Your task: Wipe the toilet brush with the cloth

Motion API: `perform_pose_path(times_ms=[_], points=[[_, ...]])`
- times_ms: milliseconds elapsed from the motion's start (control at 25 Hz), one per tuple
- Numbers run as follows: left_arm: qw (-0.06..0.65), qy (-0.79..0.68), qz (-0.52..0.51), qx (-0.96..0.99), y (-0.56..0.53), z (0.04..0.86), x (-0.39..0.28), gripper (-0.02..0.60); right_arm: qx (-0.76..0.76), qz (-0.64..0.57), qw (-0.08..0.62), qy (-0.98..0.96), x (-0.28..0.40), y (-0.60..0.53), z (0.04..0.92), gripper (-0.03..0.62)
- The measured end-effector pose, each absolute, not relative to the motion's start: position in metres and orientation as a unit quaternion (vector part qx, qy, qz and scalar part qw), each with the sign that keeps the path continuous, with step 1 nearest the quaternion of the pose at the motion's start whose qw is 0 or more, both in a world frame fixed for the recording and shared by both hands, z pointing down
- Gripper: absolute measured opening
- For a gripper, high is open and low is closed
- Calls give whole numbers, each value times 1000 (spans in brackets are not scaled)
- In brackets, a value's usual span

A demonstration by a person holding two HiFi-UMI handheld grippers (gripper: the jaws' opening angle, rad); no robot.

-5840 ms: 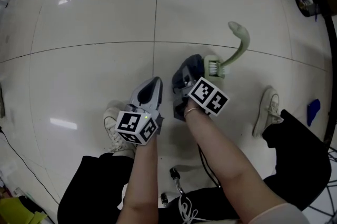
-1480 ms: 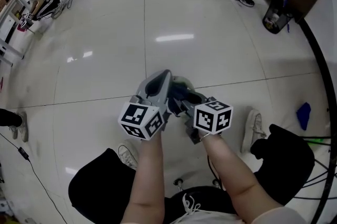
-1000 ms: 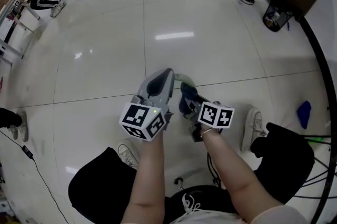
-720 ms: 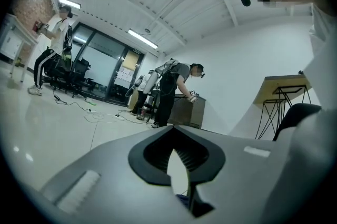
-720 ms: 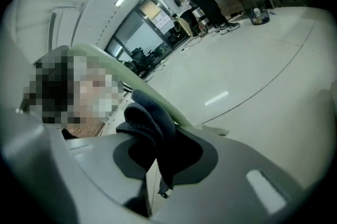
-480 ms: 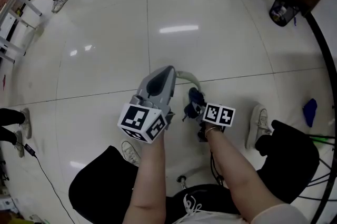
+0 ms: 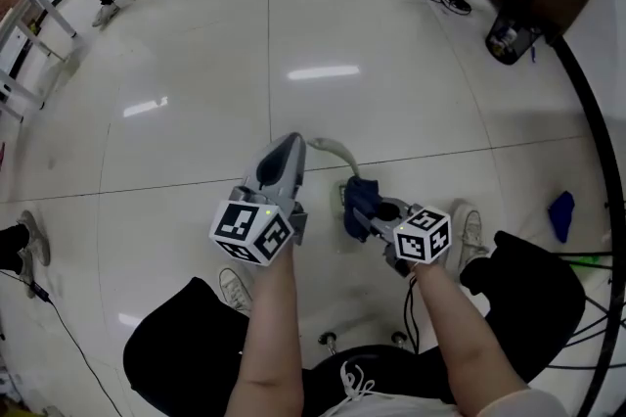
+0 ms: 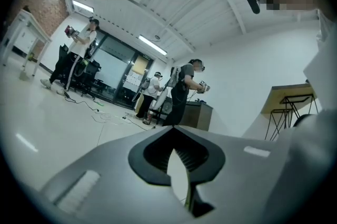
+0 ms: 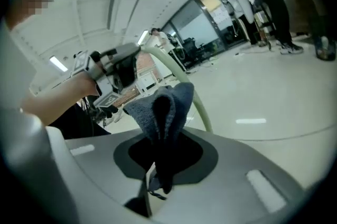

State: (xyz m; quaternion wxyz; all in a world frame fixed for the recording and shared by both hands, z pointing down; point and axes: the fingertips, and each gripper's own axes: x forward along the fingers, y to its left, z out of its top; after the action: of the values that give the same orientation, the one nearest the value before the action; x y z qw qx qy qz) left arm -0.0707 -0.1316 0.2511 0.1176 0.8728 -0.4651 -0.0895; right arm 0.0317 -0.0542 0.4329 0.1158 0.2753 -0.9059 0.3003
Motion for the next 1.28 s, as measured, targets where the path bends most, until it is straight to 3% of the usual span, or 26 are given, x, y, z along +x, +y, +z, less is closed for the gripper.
perform_pose_path(times_ms=[280, 520, 880, 1280], points=[[63, -554, -140, 818, -90, 219, -117, 6, 456, 144, 55, -877, 137, -90, 325, 64], [56, -611, -128, 779, -56, 224, -120, 6, 523, 4, 63, -850, 151, -78, 242, 65], [7, -602, -58, 796, -23, 217, -75, 6, 536, 10, 44, -843, 145, -64, 231, 64], [14, -599, -67, 798, -16, 212, -71, 6, 509, 15, 56, -859, 125, -48, 238, 61]])
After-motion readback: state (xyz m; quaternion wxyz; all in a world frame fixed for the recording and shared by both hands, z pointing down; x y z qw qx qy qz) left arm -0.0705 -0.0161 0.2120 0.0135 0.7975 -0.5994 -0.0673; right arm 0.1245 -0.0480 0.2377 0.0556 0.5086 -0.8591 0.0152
